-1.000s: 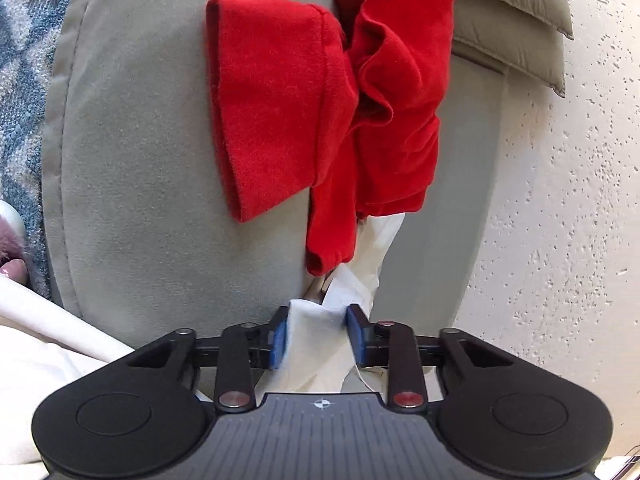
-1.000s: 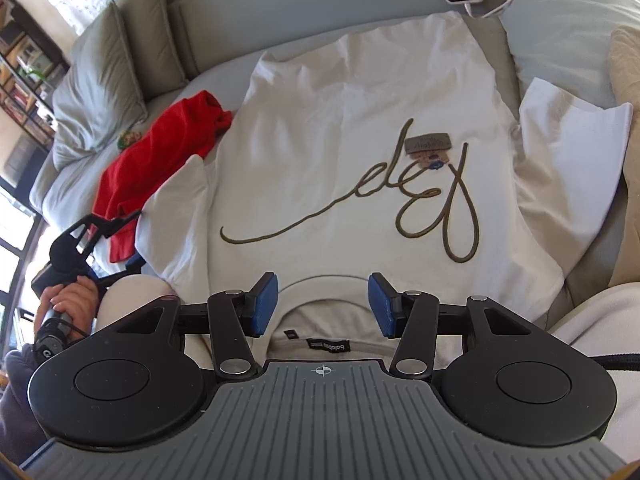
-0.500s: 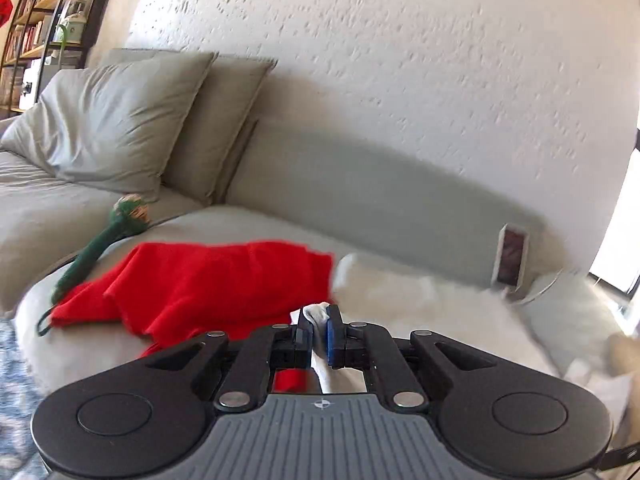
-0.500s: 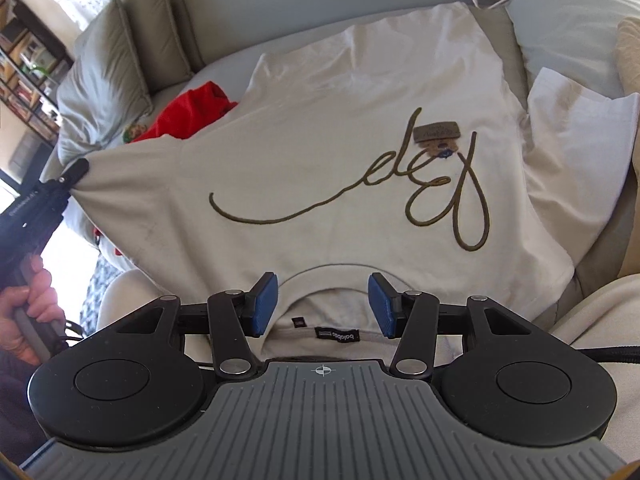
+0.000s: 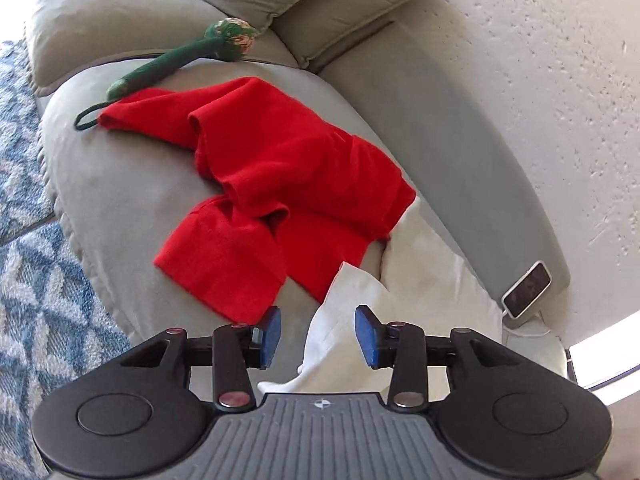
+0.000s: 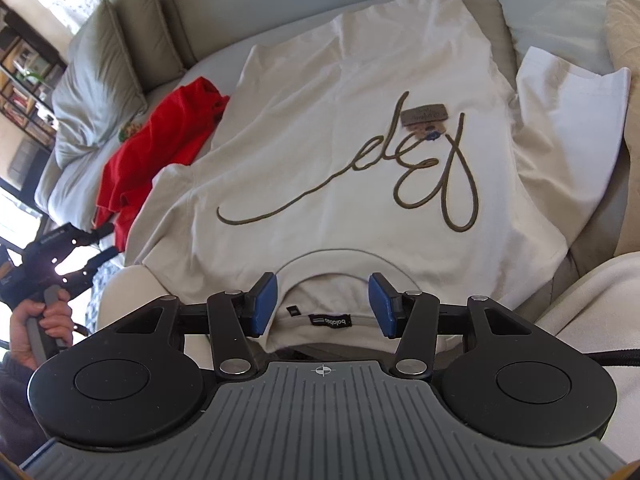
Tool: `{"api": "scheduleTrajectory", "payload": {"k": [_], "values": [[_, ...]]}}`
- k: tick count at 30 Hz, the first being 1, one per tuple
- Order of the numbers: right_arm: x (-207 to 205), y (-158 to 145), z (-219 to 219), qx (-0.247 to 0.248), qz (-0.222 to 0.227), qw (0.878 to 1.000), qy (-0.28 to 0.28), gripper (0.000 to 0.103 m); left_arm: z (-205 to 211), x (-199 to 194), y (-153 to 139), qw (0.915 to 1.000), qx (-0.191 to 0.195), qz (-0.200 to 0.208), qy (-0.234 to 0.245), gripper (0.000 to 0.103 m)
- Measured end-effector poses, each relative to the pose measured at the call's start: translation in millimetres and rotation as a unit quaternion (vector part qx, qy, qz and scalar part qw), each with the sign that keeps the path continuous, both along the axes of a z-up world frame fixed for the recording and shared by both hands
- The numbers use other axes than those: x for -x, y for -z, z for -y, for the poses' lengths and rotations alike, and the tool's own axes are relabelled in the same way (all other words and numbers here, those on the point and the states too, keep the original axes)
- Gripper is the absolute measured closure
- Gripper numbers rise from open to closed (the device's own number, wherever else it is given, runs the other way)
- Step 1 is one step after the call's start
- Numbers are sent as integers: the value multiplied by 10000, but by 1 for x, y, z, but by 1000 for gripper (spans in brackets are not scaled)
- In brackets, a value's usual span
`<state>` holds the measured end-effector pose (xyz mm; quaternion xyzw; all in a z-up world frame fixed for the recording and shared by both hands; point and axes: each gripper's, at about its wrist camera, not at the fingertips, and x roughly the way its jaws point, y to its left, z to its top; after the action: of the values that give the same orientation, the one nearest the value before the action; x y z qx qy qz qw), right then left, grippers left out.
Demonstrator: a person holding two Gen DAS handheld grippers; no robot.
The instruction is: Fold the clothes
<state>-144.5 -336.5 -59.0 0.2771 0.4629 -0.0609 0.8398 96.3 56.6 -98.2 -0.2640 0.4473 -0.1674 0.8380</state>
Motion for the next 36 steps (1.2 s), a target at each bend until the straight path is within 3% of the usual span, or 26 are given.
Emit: {"api": "scheduleTrajectory", "payload": {"k": [2,4,7,10,13,14,15,16,17,20,22,24,26,27,28,30,33,34,35,36], "values": [[-3,2,-4,16,-44,10000,-57,50,14,-21,12,9990,-131,-260,332,60],[-4,0,-7,63,-33,9999,-124,50,20,-38,28,9970,-3,-596,500,60],[-2,-4,-10,162,30,9997,-185,50,14,-51,43,9919,790,-854,510,52],[1,-4,-7,138,30,9998,-128,50,16,-61,57,9798,1519,-1172,568,44],[-1,2,-5,32,-103,9999,-50,50,27,-67,61,9804,1498,-1113,633,45],[-2,4,-5,34,-128,9999,-49,50,32,-69,60,9815,1448,-1090,615,49],[-2,4,-6,51,-126,9999,-79,50,36,-72,59,9831,1354,-1083,583,60],[-2,3,-8,69,-119,9998,-112,50,40,-73,56,9859,1183,-1029,588,70],[-2,3,-9,98,-99,9998,-143,50,45,-73,50,9895,931,-874,679,94],[-2,2,-9,141,-83,9998,-142,50,65,-55,13,9937,-114,118,1111,94],[-1,4,-7,96,-104,9998,-112,50,78,-34,-12,9827,-912,947,1306,95],[-2,8,-5,24,-144,9999,-80,50,96,-14,-27,9559,-1973,1711,1346,93],[-5,11,-5,-34,-194,9998,-95,50,114,-3,-29,9122,-3246,2192,1203,86],[-6,12,-6,-40,-202,9997,-123,50,117,-5,-25,8920,-3806,2200,1051,86],[-8,13,-7,-43,-210,9997,-154,50,112,-10,-21,8847,-4095,2039,894,86],[-8,11,-11,-22,-180,9996,-235,50,94,-20,-18,8964,-4100,1579,590,85],[-3,6,-12,52,-69,9996,-277,50,67,-21,-25,9129,-3849,1336,239,80],[-1,6,-10,30,-43,9997,-247,50,57,-21,-27,9246,-3590,1263,174,75],[1,6,-8,-24,-36,9998,-196,50,46,-22,-29,9419,-3173,1097,125,61],[3,7,-5,-92,-35,9999,-141,50,34,-22,-29,9593,-2687,865,127,57]]}}
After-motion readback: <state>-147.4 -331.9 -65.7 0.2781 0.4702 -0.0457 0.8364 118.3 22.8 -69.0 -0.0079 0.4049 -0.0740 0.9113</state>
